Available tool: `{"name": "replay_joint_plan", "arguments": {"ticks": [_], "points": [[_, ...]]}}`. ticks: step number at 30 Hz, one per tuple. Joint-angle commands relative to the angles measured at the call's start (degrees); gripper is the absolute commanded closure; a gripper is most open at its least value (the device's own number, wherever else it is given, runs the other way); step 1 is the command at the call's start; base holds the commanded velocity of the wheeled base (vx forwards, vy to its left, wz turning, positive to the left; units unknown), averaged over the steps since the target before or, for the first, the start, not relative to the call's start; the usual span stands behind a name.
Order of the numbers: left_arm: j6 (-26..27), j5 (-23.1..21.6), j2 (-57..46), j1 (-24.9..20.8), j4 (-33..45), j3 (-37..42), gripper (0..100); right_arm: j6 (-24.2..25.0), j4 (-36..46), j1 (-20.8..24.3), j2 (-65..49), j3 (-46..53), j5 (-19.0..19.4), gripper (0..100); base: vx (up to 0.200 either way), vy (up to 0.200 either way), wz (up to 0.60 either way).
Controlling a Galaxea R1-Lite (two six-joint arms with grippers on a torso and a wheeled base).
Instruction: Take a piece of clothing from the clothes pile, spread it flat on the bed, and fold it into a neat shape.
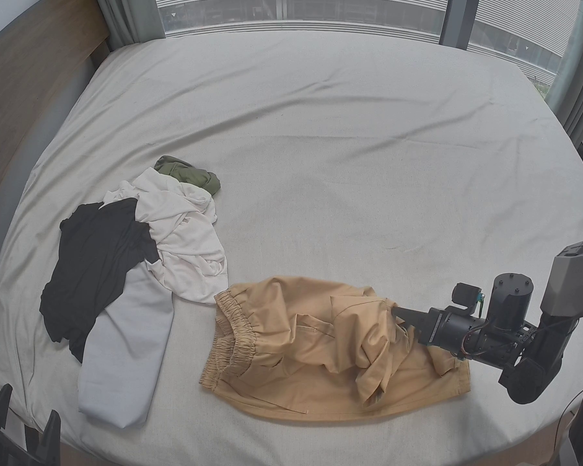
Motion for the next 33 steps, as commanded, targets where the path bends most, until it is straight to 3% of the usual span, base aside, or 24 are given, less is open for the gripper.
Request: {"name": "replay_joint_plan", "arguments": {"ticks": [1, 12, 18, 22, 33], "points": [[0.0, 0.0, -0.9, 0.0, 0.0, 1.0, 0, -0.1, 0.0, 0.3, -0.5, 0.3, 0.1, 0, 0.0, 0.0, 0.0], [-0.1, 0.0, -0.8, 0.0, 0.0, 1.0, 0, 0.1, 0.0, 2.1, -3.6, 2.2, -0.1, 0, 0.0, 0.0, 0.0], [-0.1, 0.0, -0.9, 0.0, 0.0, 1.0, 0, -1.2, 0.1, 8.4, -10.8, 8.1, -0.2, 0, 0.0, 0.0, 0.0], [-0.1, 0.0, -0.8, 0.0, 0.0, 1.0, 0, -5.2, 0.1, 12.7, -13.5, 13.3, -0.9, 0, 0.0, 0.0, 0.0], [0.0, 0.0, -0.9, 0.0, 0.0, 1.0, 0, -5.5, 0.1, 17.4, -12.8, 15.4, -2.4, 0, 0.0, 0.0, 0.0]]}}
